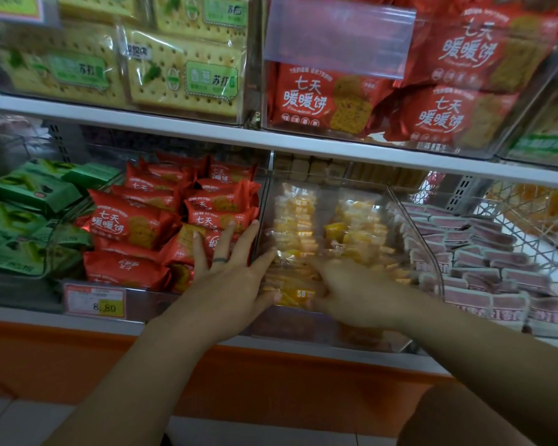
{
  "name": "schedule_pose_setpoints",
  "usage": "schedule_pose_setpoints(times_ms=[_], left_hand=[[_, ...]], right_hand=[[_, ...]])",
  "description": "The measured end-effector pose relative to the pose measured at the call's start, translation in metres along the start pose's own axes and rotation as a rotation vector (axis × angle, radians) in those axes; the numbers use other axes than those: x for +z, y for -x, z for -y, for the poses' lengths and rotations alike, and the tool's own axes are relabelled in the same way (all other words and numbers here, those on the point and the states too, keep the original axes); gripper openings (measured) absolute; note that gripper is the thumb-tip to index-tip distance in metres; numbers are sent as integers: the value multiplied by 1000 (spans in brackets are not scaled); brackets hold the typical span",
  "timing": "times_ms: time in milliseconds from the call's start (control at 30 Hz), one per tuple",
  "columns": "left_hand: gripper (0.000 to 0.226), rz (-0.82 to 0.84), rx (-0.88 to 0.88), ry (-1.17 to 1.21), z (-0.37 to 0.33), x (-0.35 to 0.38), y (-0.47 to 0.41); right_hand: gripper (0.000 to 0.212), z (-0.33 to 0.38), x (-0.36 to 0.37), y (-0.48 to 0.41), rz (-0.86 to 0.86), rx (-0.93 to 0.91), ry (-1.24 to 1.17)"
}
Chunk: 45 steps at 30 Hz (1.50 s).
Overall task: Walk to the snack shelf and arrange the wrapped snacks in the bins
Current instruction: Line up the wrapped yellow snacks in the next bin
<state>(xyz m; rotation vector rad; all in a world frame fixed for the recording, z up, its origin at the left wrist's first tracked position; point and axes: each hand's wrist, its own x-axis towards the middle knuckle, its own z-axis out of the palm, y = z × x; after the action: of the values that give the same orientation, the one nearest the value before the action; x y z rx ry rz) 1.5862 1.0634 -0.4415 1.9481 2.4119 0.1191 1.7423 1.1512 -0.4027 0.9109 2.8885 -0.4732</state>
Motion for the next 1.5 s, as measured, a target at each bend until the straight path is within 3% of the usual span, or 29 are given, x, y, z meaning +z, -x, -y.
schedule_pose_setpoints(times_ms=[133, 200, 267, 400, 533, 633, 733, 833, 967, 1000, 1100, 1167, 1333, 1500], left_hand=[[69, 13, 5, 10, 0, -1, 1], [68, 14, 4, 22, 0, -2, 2], [68, 11, 3, 34, 0, -2, 2], [69, 5, 7, 48, 0, -2, 2], [69, 15, 5, 44, -1, -3, 2], [72, 18, 4, 62, -1, -7, 0], [74, 0, 36, 110, -7, -13, -1], [65, -108, 115, 133, -21, -20, -1], [43, -226, 204, 174, -50, -29, -11], [39, -246, 228, 164, -57, -29, -16], [32, -269, 277, 79, -76, -31, -41], [32, -190, 292, -25, -84, -30, -62], [26, 84, 308, -113, -86, -24, -107], [15, 54, 367, -236, -90, -26, -121]], right_hand=[[58, -16, -17, 1, 57, 44, -184], [62, -27, -36, 0, -107, 82, -275], [54, -38, -46, -9, -324, 108, -142], [32, -44, -29, -32, -188, 104, 37], [26, -36, -12, -48, -302, 107, 103], [23, -41, -19, -45, -262, 90, -84], [22, -60, -39, -22, -462, 77, -206], [21, -80, -45, 14, -623, 84, -230], [18, -99, -25, 55, -526, 68, -125], [22, -103, -20, 61, -516, 28, -74], [75, -116, -4, 68, -397, 15, 83], [100, -127, 1, 71, -312, 32, 124], [109, -136, -4, 72, -250, 5, 174], [105, -142, -6, 65, -272, -45, 215]])
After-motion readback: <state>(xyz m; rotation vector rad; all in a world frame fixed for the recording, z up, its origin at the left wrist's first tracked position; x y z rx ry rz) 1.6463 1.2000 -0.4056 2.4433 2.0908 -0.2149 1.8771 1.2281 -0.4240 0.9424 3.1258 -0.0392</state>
